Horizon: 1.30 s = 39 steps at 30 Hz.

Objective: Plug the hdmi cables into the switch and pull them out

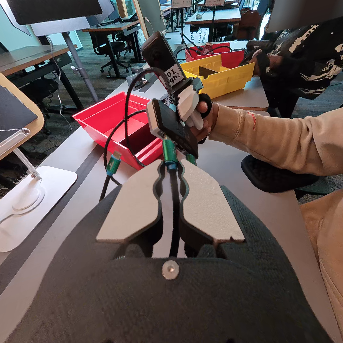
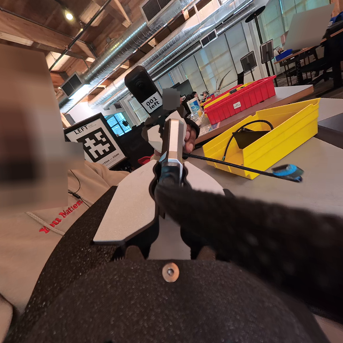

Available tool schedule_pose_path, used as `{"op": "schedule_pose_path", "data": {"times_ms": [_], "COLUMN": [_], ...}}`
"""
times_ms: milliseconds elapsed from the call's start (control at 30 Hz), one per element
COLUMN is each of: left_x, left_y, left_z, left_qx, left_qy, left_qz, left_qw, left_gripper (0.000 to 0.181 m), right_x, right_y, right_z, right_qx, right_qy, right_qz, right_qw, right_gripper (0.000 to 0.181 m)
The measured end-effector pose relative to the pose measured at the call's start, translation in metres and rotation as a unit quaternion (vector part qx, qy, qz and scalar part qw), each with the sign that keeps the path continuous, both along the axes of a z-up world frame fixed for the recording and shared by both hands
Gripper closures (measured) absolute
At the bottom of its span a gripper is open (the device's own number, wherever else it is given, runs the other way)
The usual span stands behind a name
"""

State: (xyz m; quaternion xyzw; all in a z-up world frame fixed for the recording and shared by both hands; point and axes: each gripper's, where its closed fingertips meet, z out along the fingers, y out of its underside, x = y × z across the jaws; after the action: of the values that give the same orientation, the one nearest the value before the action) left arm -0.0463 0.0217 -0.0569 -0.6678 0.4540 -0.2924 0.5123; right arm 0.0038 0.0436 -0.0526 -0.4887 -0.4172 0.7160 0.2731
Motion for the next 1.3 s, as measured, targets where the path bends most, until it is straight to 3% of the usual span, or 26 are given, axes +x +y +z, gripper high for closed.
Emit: {"op": "schedule_pose_path", "data": {"times_ms": [367,733,967,1100,1300], "left_x": [0.0,-0.003,0.009,0.008,0.016], "left_y": [-0.004,-0.025,-0.019,-0.012,-0.011], "left_z": [0.004,-0.028,-0.019,-0.041,-0.063], "left_qx": [-0.01,-0.067,-0.134,-0.149,-0.172], "left_qy": [-0.027,0.047,-0.065,-0.008,0.02], "left_qz": [-0.024,-0.1,-0.124,-0.095,-0.102], "left_qw": [0.999,0.992,0.981,0.984,0.98], "left_gripper": [0.168,0.168,0.169,0.169,0.169], "right_x": [-0.002,-0.008,0.0,-0.003,0.002], "right_y": [-0.007,-0.031,-0.029,-0.027,-0.026], "right_z": [-0.002,-0.035,-0.036,-0.054,-0.072], "right_qx": [0.006,0.092,0.08,0.094,0.124], "right_qy": [-0.001,-0.116,-0.11,-0.155,-0.2], "right_qz": [0.018,0.058,0.062,0.058,0.064], "right_qw": [1.0,0.987,0.989,0.982,0.97], "right_gripper": [0.16,0.16,0.16,0.16,0.159]}}
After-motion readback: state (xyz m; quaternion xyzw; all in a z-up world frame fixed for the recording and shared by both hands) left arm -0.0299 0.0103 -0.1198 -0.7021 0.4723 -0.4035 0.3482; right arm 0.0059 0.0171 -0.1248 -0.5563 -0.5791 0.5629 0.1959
